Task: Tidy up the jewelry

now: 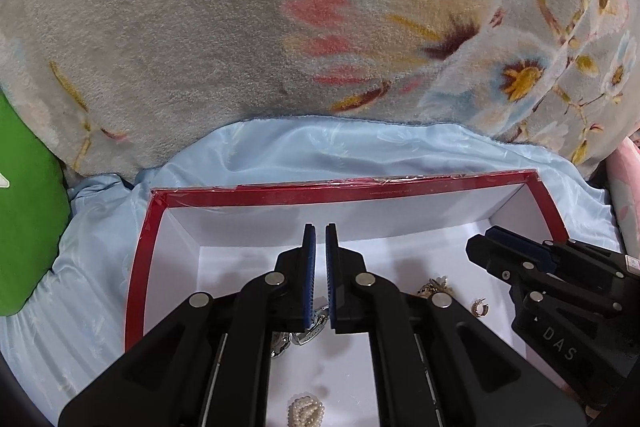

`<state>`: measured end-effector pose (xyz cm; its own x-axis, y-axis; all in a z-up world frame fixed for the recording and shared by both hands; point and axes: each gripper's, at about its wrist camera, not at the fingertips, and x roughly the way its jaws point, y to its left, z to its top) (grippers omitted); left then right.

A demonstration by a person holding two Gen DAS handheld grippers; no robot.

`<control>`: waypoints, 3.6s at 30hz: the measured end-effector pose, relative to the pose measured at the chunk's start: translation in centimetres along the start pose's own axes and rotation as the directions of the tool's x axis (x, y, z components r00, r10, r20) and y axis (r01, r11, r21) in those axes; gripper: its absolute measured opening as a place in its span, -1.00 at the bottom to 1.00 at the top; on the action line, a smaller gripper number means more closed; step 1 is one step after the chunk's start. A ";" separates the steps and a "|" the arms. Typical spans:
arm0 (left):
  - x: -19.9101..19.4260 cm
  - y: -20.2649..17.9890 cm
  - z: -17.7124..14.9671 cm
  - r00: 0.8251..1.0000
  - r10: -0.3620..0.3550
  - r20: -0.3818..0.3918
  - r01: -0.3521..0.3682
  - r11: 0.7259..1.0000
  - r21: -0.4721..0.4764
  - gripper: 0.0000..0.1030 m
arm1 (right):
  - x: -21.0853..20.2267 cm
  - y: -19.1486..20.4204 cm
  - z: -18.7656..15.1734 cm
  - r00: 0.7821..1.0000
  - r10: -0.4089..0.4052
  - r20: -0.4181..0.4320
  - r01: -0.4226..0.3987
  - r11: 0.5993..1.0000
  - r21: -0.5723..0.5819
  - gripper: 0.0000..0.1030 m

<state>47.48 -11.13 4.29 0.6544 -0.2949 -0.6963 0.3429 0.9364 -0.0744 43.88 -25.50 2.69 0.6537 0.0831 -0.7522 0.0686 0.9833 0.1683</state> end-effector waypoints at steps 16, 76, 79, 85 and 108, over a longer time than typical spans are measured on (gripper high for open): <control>-1.2 -0.1 -0.2 1.000 0.014 0.021 -0.014 1.000 0.007 -0.92 | -1.3 0.7 -0.7 0.999 -0.006 0.032 0.006 1.000 -0.018 -0.66; -20.8 -3.3 -19.0 0.956 0.294 0.005 -0.293 0.954 -0.064 0.56 | -20.9 4.3 -21.9 0.966 -0.213 0.149 0.209 0.977 0.046 0.67; -20.4 -3.1 -18.7 0.955 0.298 0.006 -0.297 0.952 -0.071 0.56 | -20.4 4.3 -21.4 0.966 -0.213 0.148 0.208 0.977 0.045 0.67; -19.2 -2.7 -18.1 0.950 0.311 -0.004 -0.310 0.948 -0.072 0.56 | -19.3 4.5 -20.6 0.963 -0.228 0.146 0.226 0.974 0.033 0.67; -18.1 -2.1 -17.7 0.945 0.326 -0.012 -0.326 0.942 -0.077 0.56 | -18.2 4.6 -19.6 0.962 -0.236 0.140 0.234 0.972 0.032 0.67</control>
<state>22.97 -4.36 4.39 0.7223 0.0285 -0.6910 0.0583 0.9931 0.1019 17.58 -19.34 4.65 0.7178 -0.1746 -0.6740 0.2435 0.9699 0.0081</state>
